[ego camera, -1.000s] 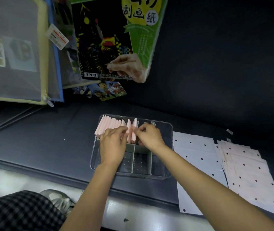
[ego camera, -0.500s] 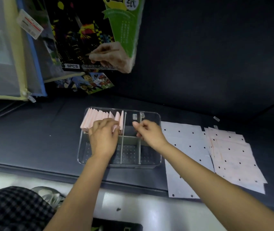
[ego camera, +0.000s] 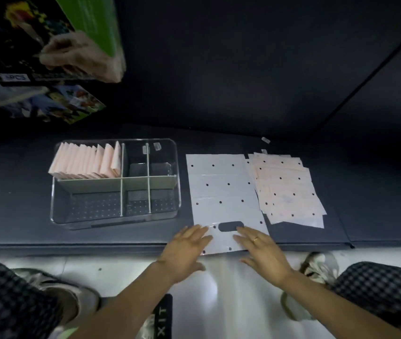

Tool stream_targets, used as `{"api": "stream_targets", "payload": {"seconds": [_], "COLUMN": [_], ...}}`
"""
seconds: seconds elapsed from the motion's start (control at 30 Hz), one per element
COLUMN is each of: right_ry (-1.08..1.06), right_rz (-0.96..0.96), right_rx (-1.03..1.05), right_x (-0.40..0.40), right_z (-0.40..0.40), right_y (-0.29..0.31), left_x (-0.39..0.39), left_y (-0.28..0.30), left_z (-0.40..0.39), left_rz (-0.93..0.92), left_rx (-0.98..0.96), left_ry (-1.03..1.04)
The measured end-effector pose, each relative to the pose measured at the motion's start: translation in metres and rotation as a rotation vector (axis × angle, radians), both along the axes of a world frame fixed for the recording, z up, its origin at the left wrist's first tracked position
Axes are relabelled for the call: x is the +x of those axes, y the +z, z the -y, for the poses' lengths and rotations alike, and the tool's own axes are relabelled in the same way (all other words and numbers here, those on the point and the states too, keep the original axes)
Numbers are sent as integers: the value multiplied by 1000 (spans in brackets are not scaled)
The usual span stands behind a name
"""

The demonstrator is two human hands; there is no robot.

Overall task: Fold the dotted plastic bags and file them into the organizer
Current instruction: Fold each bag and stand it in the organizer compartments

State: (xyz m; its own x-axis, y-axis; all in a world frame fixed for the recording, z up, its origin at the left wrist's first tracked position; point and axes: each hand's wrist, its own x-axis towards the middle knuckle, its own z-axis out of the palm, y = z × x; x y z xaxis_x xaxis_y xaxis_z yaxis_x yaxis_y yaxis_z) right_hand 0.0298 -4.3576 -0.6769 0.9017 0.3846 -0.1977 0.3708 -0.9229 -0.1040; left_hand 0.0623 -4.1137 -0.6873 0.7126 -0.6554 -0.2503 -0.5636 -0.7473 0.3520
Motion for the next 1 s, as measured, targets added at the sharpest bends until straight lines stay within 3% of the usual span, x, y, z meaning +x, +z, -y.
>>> {"api": "stream_targets", "payload": {"seconds": [0.13,0.23,0.3,0.4,0.6,0.73,1.0], "right_ry": [44,56,47,5,-101,-158,-265], "right_rz": [185,154,50,-62,-27,-56,-39], "right_rx": [67,191,273,313,360,279,64], "right_x": [-8,-11,-11,-4,67,130,187], "right_z": [-1,0,-1,4,1,-11,-28], "right_y": [1,13,26,50,90,76,22], "left_x": [-18,-21,-20,-14,9,18,10], "left_y": [0,3,14,36,65,63,22], "left_z": [1,0,-1,2,11,10,25], "left_rz": [212,334,313,296,273,414,381], "left_rx": [20,-163,-318,-514,-832,-736,-385], "left_ry": [-111,-110,-48,100,580,503,147]}}
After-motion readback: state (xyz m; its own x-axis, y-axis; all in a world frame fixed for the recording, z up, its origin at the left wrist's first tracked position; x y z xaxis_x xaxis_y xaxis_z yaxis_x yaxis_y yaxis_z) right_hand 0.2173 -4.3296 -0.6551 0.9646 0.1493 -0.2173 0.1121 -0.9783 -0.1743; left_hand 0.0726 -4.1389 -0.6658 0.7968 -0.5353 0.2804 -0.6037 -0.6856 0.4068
